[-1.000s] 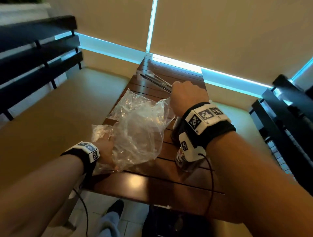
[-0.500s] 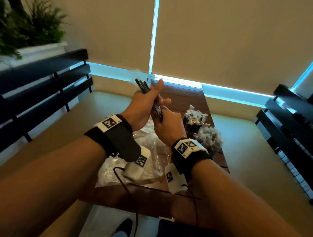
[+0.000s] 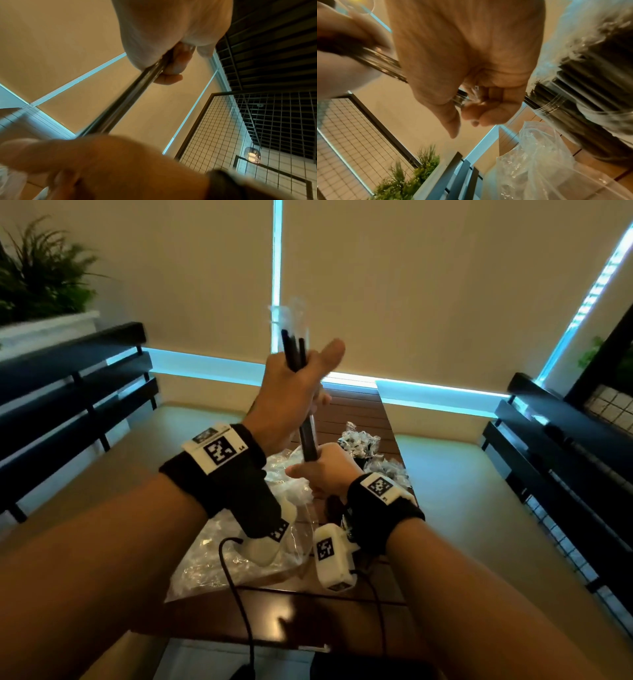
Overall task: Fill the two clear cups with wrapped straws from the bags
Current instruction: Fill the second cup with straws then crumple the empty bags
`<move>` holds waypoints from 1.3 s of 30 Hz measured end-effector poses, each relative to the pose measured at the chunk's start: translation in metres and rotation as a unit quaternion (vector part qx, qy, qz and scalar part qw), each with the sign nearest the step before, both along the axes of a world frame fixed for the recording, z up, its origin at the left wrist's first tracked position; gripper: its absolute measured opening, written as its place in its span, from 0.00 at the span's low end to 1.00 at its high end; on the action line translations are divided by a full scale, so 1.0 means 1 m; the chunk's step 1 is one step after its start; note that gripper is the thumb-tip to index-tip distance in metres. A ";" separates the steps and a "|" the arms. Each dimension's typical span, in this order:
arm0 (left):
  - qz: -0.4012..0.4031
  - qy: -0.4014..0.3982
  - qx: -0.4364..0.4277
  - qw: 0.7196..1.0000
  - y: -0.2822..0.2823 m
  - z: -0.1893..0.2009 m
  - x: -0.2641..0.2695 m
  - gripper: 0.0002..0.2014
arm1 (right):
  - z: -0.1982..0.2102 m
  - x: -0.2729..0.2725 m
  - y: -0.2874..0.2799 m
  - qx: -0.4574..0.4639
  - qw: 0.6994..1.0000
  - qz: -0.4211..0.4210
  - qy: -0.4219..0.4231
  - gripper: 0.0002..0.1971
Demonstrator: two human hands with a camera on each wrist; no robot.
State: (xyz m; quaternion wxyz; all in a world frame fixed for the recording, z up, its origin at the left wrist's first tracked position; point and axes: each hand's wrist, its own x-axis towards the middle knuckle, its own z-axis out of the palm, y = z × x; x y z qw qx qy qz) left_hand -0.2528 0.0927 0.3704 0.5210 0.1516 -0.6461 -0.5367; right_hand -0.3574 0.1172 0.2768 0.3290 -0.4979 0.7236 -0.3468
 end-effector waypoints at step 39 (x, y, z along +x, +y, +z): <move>0.056 -0.098 0.193 0.975 -0.005 -0.152 -0.114 0.23 | -0.119 -0.087 0.057 -0.177 0.958 -0.220 0.055 0.49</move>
